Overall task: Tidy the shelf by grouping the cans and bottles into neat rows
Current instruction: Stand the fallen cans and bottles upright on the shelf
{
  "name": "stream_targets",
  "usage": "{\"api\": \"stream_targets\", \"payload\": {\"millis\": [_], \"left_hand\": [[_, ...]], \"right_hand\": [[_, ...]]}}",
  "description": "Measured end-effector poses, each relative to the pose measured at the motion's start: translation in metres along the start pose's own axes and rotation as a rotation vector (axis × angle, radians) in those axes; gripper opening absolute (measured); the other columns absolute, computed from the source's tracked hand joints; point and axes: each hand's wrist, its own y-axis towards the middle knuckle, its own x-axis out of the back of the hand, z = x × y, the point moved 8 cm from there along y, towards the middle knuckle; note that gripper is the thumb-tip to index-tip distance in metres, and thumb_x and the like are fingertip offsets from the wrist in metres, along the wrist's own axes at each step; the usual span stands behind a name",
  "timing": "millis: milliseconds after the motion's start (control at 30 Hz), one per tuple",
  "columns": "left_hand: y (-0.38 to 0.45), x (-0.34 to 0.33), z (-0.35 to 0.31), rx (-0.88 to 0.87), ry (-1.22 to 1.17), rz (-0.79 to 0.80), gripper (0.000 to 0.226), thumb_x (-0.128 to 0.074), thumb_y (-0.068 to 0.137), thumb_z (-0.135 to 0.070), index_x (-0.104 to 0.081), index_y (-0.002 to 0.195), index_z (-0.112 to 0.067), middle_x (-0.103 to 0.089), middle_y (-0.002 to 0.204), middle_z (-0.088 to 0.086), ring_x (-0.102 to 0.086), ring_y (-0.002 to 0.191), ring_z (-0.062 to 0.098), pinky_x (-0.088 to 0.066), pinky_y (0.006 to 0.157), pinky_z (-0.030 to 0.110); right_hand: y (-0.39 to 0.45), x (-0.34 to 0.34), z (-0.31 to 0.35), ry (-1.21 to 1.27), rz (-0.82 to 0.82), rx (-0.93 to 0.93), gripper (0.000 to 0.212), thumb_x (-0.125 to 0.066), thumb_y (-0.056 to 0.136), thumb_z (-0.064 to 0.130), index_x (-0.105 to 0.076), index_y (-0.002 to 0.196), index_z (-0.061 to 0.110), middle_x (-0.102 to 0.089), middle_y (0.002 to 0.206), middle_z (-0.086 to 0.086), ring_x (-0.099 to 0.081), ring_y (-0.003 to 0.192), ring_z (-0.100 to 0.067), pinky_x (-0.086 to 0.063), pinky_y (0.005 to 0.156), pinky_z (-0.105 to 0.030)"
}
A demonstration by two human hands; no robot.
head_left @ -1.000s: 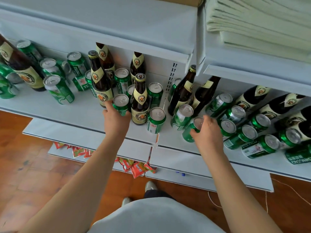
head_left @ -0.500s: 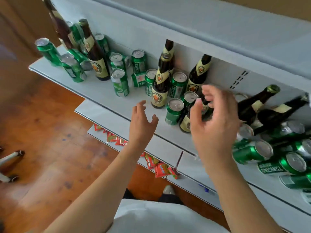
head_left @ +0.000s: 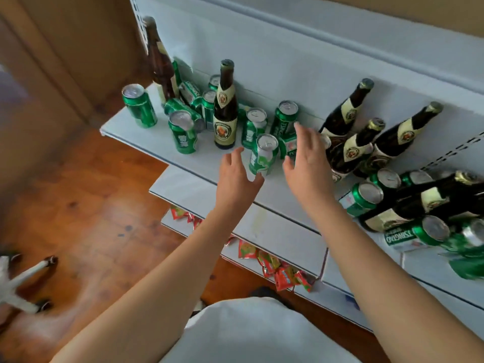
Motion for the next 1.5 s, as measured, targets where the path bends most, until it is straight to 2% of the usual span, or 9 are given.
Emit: {"api": "stream_targets", "payload": {"millis": [233,500,700,800,933,1133,1300,1400,1500], "left_hand": [[0.054,-0.042,-0.002,-0.022,-0.056,0.144,0.079,-0.077,0.081,-0.027,-0.033,0.145,-0.011,-0.042,0.139,0.011,-0.048,0.125,0.029,-0.042,0.097,0.036],[0.075,-0.074,0.025,0.119,-0.146,0.172,0.068,-0.081,0.075,-0.029,-0.046,0.131,-0.012,-0.057,0.126,0.009,-0.055,0.115,0.028,-0.044,0.086,0.033],[0.077,-0.073,0.034,0.112,-0.187,0.243,0.073,-0.087,0.069,-0.031,-0.048,0.130,-0.022,-0.062,0.123,0.002,-0.059,0.111,0.022,-0.051,0.092,0.038],[0.079,-0.072,0.034,0.083,-0.179,0.259,0.073,-0.087,0.069,-0.029,-0.048,0.130,-0.021,-0.064,0.123,0.002,-0.059,0.113,0.023,-0.051,0.093,0.040],[0.083,-0.072,0.034,0.031,-0.133,0.275,0.071,-0.086,0.072,-0.027,-0.047,0.131,-0.015,-0.063,0.125,0.006,-0.057,0.114,0.027,-0.044,0.085,0.029],[0.086,-0.068,0.036,0.010,-0.124,0.313,0.075,-0.085,0.074,-0.027,-0.045,0.136,-0.017,-0.062,0.129,0.006,-0.058,0.116,0.026,-0.043,0.088,0.027],[0.085,-0.065,0.037,-0.017,-0.107,0.321,0.073,-0.085,0.073,-0.028,-0.045,0.134,-0.016,-0.064,0.126,0.005,-0.060,0.113,0.027,-0.050,0.091,0.034],[0.086,-0.065,0.039,-0.008,-0.090,0.337,0.073,-0.085,0.073,-0.032,-0.045,0.133,-0.018,-0.064,0.125,0.003,-0.060,0.112,0.026,-0.052,0.092,0.043],[0.088,-0.066,0.040,-0.007,-0.078,0.349,0.075,-0.085,0.073,-0.033,-0.045,0.135,-0.020,-0.061,0.127,0.004,-0.058,0.114,0.026,-0.051,0.094,0.041]], "right_hand": [[0.078,-0.078,-0.028,-0.454,0.358,0.150,0.067,-0.064,0.077,-0.003,-0.043,0.139,0.011,-0.050,0.132,-0.014,-0.049,0.117,-0.034,-0.047,0.091,-0.043],[0.088,-0.131,-0.046,-0.580,0.644,0.219,0.069,-0.064,0.079,0.005,-0.038,0.141,0.020,-0.039,0.140,-0.011,-0.042,0.121,-0.032,-0.041,0.086,-0.038],[0.086,-0.134,-0.043,-0.654,0.651,0.213,0.064,-0.060,0.081,0.008,-0.041,0.141,0.023,-0.032,0.148,-0.011,-0.037,0.126,-0.034,-0.038,0.093,-0.041],[0.088,-0.132,-0.039,-0.619,0.634,0.233,0.060,-0.059,0.082,0.007,-0.046,0.138,0.023,-0.036,0.145,-0.011,-0.040,0.122,-0.034,-0.039,0.086,-0.040],[0.087,-0.127,-0.037,-0.610,0.629,0.195,0.060,-0.063,0.079,0.002,-0.047,0.134,0.021,-0.038,0.140,-0.010,-0.043,0.115,-0.034,-0.040,0.073,-0.038],[0.092,-0.102,-0.039,-0.599,0.489,0.086,0.075,-0.069,0.072,-0.006,-0.038,0.138,0.010,-0.046,0.126,-0.016,-0.055,0.103,-0.035,-0.037,0.063,-0.038],[0.102,-0.076,-0.056,-0.365,0.460,-0.055,0.049,-0.075,0.080,0.020,-0.045,0.117,0.009,-0.056,0.109,-0.013,-0.062,0.087,-0.033,-0.041,0.060,-0.034],[0.105,-0.072,-0.051,-0.327,0.532,0.013,0.043,-0.075,0.080,0.027,-0.049,0.109,0.010,-0.057,0.106,-0.011,-0.058,0.083,-0.030,-0.038,0.061,-0.032],[0.108,-0.071,-0.048,-0.396,0.588,0.098,0.044,-0.074,0.079,0.040,-0.052,0.108,0.014,-0.061,0.107,-0.007,-0.058,0.090,-0.029,-0.036,0.067,-0.032]]}}
